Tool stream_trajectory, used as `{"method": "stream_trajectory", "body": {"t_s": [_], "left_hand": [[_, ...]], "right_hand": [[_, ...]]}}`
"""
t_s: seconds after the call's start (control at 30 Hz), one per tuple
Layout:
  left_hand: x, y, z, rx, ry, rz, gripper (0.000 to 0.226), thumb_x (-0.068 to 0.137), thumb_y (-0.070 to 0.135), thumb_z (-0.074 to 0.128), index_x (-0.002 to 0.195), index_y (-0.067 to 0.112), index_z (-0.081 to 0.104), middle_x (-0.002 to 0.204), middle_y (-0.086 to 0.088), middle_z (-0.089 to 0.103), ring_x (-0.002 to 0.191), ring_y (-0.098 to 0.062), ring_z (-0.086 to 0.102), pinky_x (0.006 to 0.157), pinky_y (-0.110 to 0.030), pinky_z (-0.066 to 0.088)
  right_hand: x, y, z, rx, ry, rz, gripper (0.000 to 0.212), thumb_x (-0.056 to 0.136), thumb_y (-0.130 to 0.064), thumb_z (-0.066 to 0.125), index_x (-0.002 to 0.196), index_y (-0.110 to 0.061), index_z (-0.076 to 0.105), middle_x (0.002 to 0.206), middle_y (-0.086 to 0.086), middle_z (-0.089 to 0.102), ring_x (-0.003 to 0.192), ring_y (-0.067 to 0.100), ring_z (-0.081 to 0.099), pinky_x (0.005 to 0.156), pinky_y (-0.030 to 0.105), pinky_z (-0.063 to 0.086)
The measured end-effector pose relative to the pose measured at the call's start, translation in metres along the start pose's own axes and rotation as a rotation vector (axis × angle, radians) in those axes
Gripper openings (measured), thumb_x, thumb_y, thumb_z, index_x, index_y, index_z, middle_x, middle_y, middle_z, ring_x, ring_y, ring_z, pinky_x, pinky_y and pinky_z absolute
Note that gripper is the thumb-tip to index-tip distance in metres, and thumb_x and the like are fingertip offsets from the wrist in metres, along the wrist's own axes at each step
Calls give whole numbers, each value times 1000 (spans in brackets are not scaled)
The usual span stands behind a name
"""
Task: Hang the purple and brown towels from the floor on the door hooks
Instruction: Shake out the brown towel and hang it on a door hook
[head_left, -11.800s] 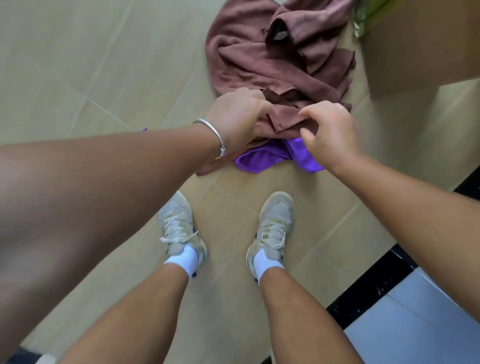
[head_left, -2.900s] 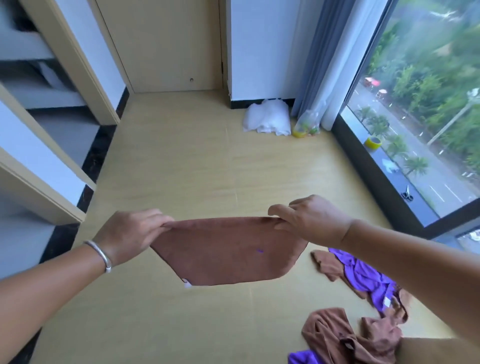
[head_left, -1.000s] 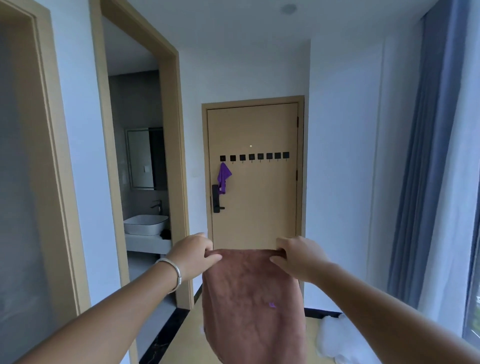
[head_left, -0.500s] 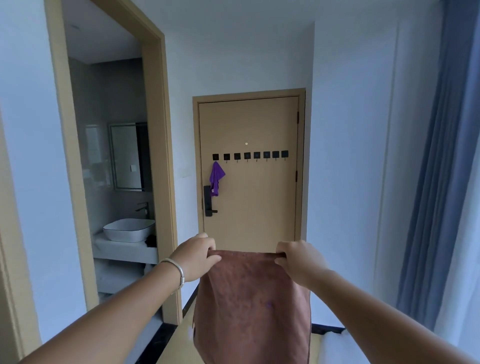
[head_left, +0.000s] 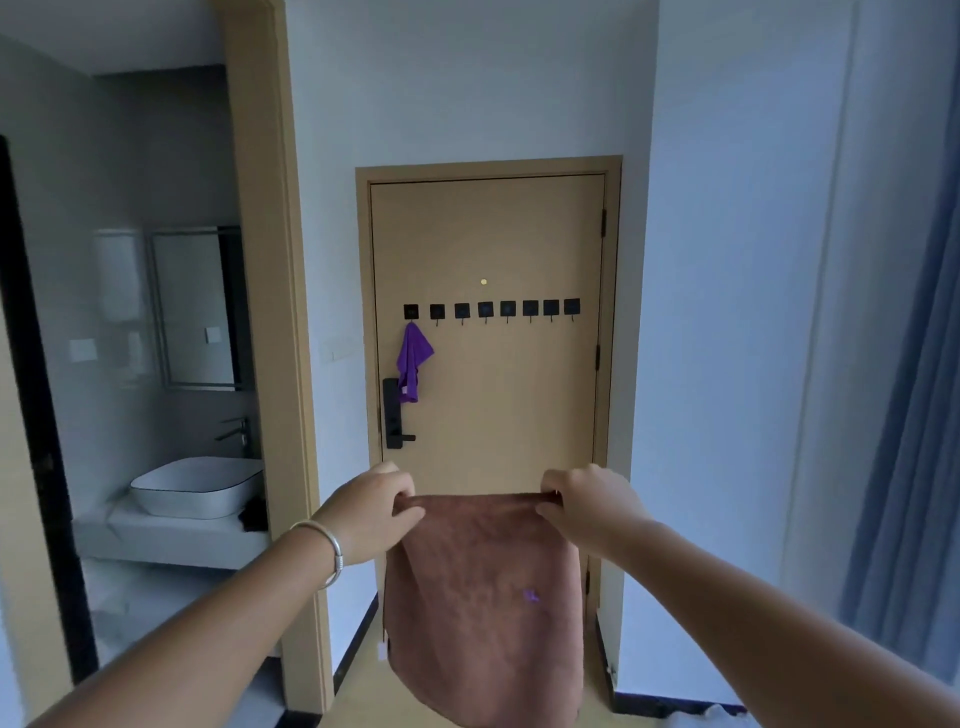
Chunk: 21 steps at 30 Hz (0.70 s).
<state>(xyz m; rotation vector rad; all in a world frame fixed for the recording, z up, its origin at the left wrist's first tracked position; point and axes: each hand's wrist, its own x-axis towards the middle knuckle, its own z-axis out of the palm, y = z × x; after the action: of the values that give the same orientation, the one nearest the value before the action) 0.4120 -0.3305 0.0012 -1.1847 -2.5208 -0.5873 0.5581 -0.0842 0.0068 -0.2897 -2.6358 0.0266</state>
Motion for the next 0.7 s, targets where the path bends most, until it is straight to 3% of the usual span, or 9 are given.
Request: {"method": "stream_trajectory", "body": {"t_s": [0.17,0.37,0.7], "left_hand": [[56,-36,12,38,43,-29,19,88,44,54,77,30,47,91,15,44,73,-5,51,64,-22,39],[138,-62,41,136,96,-113,40,79,68,52,71,31,43,88,13,40,68,-3,46,56,-22,32],[294,-99,86,200,174,-67,36,93,48,47,69,21,48,82,9,42,65,-8,47,55,-22,33]], "right_hand": [[66,6,25,-2,15,19,20,91,-41,49,97,-26,62,86,-2,64,78,21,59,66,30,48],[143,26,68,-57,81,-12,24,93,-41,47,97,-22,61,90,1,65,79,26,60,65,31,47],[298,101,109,-130,122,-120,25,95,-39,45,95,-18,59,91,5,64,79,31,60,61,30,37]]}}
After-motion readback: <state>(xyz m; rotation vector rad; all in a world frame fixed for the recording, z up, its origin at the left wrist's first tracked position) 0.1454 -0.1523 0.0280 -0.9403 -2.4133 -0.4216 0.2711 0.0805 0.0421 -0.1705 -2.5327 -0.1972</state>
